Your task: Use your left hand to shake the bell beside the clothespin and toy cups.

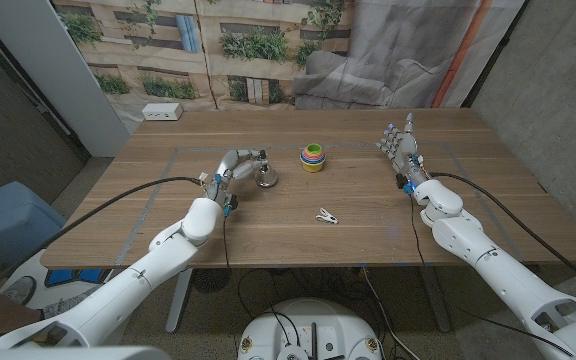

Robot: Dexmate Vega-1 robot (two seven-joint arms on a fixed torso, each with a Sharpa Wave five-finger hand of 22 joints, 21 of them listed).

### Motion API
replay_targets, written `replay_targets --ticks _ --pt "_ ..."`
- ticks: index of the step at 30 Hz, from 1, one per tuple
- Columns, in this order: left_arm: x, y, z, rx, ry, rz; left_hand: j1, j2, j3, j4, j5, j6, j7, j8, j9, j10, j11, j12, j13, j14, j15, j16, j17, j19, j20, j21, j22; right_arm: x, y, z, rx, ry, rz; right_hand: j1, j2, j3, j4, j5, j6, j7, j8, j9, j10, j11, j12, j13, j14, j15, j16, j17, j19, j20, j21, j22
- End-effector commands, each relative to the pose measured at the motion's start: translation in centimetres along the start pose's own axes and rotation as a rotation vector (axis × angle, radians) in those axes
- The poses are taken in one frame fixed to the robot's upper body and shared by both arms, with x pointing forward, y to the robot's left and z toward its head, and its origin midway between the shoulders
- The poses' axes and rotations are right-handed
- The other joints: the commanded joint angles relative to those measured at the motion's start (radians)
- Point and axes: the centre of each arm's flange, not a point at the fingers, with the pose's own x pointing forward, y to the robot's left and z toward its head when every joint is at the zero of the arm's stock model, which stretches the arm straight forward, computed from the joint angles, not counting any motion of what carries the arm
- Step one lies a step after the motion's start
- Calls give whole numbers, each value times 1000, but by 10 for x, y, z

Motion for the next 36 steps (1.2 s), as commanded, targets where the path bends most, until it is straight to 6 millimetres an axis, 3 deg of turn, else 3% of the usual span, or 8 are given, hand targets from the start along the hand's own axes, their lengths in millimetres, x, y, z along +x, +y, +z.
replay_targets --ticks 1,36 --pt "-1 4 -2 -2 0 -9 -3 -12 -3 0 6 -15 2 -1 4 -15 -1 -3 -1 -8 -114 -5 1 -10 1 -6 4 0 0 0 -1 0 -7 3 98 -6 -2 7 -14 -3 4 5 2 -3 5 1 -1 -4 8 3 8 0 6 3" --pt "-13 3 -16 -7 52 -28 -16 -19 -12 4 8 -67 2 -1 1 -70 4 1 -1 -23 -105 -3 2 -22 10 -5 4 0 1 0 -1 0 -7 3 98 -6 -2 7 -14 -3 4 5 2 -4 5 1 -2 -4 7 3 8 0 6 3"
